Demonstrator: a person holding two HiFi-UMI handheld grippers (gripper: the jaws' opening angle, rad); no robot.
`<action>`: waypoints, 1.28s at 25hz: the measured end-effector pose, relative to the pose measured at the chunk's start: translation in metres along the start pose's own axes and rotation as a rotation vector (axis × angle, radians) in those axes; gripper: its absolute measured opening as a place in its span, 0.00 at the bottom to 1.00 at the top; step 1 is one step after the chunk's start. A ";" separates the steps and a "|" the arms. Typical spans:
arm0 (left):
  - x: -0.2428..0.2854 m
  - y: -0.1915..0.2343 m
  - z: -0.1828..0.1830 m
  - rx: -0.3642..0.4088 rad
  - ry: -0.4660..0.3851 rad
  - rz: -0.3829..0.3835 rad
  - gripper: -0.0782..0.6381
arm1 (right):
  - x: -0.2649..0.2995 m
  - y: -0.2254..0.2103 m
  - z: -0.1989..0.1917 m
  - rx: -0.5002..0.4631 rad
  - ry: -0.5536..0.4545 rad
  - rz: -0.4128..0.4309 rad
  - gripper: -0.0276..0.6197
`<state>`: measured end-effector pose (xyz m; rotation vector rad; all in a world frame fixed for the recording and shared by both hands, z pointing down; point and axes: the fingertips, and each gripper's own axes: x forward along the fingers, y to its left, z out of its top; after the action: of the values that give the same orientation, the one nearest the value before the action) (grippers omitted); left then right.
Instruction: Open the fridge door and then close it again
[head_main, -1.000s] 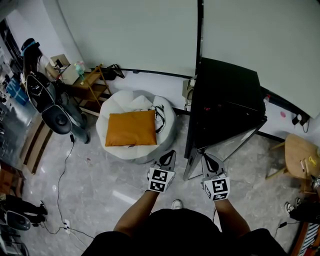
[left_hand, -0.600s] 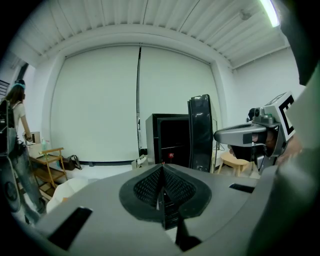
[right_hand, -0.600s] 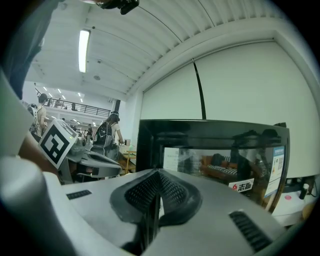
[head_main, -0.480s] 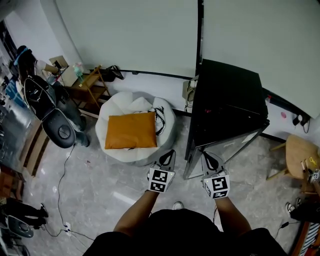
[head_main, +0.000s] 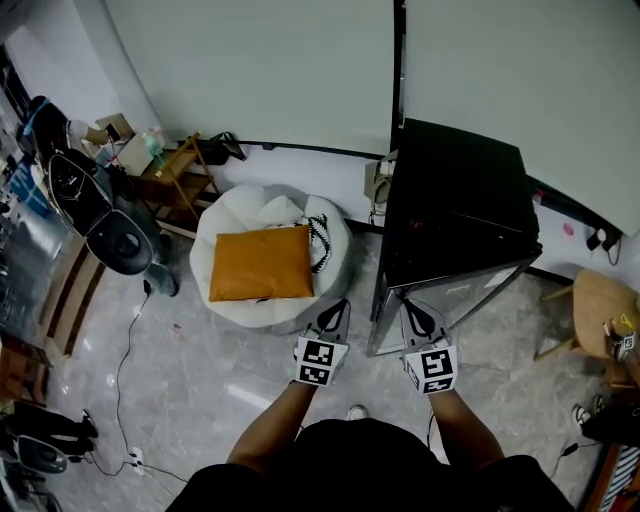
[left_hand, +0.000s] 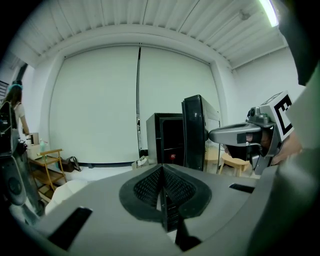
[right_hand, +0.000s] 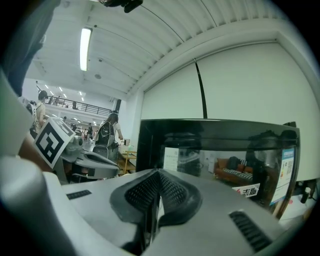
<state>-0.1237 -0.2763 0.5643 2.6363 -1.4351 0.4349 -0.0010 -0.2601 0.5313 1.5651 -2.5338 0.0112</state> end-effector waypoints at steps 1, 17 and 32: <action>0.001 0.001 0.000 0.000 0.001 0.001 0.14 | 0.002 -0.001 0.001 -0.001 -0.002 -0.001 0.07; 0.008 0.019 0.006 -0.006 -0.019 0.031 0.14 | 0.036 -0.012 0.005 0.042 -0.015 -0.044 0.07; 0.013 0.024 0.005 -0.018 -0.017 0.018 0.14 | 0.061 -0.024 0.004 0.023 -0.007 -0.108 0.07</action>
<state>-0.1362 -0.3009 0.5628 2.6207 -1.4620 0.4007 -0.0063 -0.3253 0.5341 1.7111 -2.4598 0.0223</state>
